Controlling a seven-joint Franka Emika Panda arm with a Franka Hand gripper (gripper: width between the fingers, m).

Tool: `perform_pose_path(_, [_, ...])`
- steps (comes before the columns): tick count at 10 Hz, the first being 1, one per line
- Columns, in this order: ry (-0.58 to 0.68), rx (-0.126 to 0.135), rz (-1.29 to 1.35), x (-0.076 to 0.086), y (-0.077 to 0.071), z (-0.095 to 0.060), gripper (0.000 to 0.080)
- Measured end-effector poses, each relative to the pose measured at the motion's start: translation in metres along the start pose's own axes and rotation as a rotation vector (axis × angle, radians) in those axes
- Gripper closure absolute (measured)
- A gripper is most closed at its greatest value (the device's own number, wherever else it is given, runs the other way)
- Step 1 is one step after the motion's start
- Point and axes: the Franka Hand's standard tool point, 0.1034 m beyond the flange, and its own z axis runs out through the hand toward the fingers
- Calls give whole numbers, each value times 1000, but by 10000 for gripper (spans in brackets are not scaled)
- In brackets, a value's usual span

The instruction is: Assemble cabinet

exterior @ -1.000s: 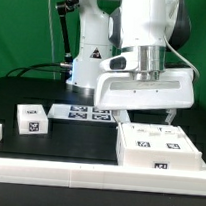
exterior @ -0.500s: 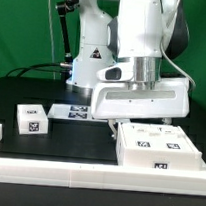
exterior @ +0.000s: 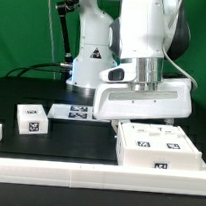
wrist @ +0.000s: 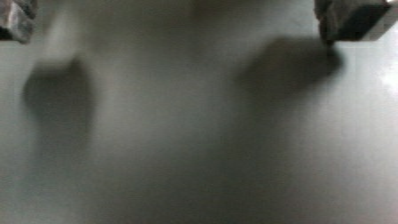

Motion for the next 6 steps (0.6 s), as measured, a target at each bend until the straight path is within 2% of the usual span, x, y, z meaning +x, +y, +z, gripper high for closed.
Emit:
perform_pose_path(3, [11, 1, 1, 8, 0, 0, 2])
perform_pose_path(4, [19, 2, -4, 15, 0, 0, 89])
perform_pose_path(5, [26, 2, -14, 19, 1, 1, 277])
perform_pose_path(6, [29, 3, -16, 20, 0, 3, 277])
